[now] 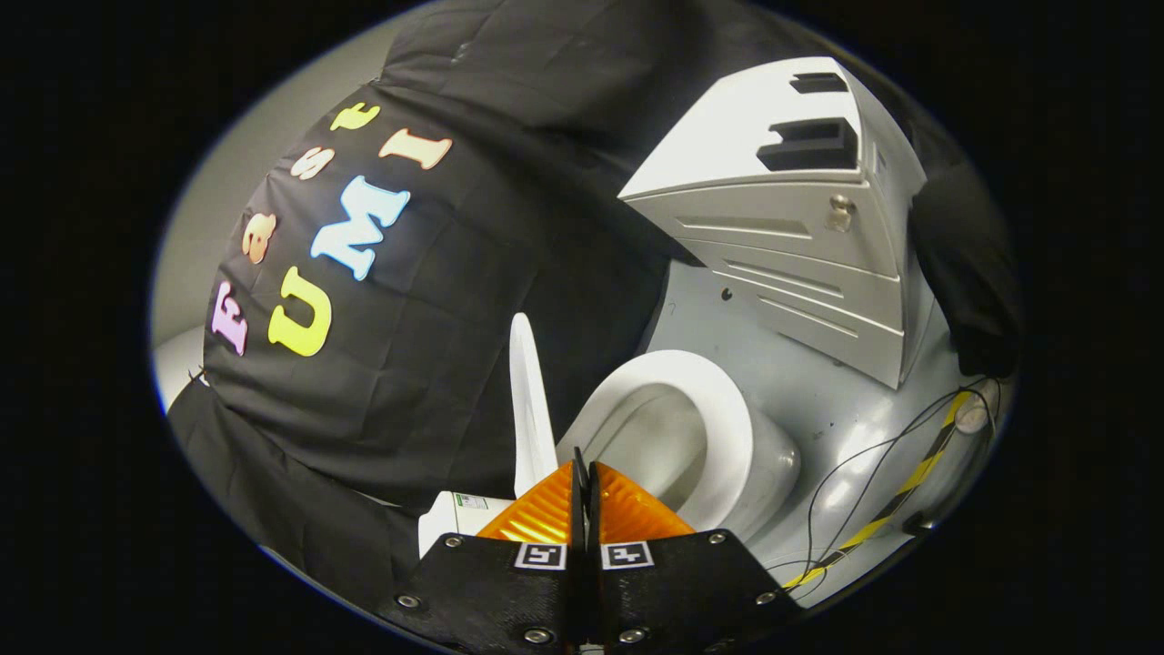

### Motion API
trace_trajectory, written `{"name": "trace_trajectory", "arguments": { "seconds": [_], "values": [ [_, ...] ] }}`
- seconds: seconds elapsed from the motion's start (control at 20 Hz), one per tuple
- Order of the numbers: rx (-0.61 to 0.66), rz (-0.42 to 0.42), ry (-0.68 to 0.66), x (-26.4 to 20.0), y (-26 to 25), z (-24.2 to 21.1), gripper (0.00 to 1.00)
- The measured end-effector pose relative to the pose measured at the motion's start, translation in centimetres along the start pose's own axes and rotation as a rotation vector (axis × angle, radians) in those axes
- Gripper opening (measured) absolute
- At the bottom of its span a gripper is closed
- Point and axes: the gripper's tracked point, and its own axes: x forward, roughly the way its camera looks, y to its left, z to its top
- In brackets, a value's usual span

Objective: Open the toilet lid.

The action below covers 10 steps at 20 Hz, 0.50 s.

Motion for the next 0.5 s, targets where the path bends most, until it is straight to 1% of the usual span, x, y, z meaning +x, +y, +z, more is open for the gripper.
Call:
{"name": "trace_trajectory", "arguments": {
  "seconds": [0.25, 0.5],
  "values": [
    [-0.052, 0.037, -0.043, -0.7, 2.2, -0.1, 0.00],
    [-0.106, 0.044, -0.062, -1.2, 3.3, -0.4, 0.00]
  ]
}}
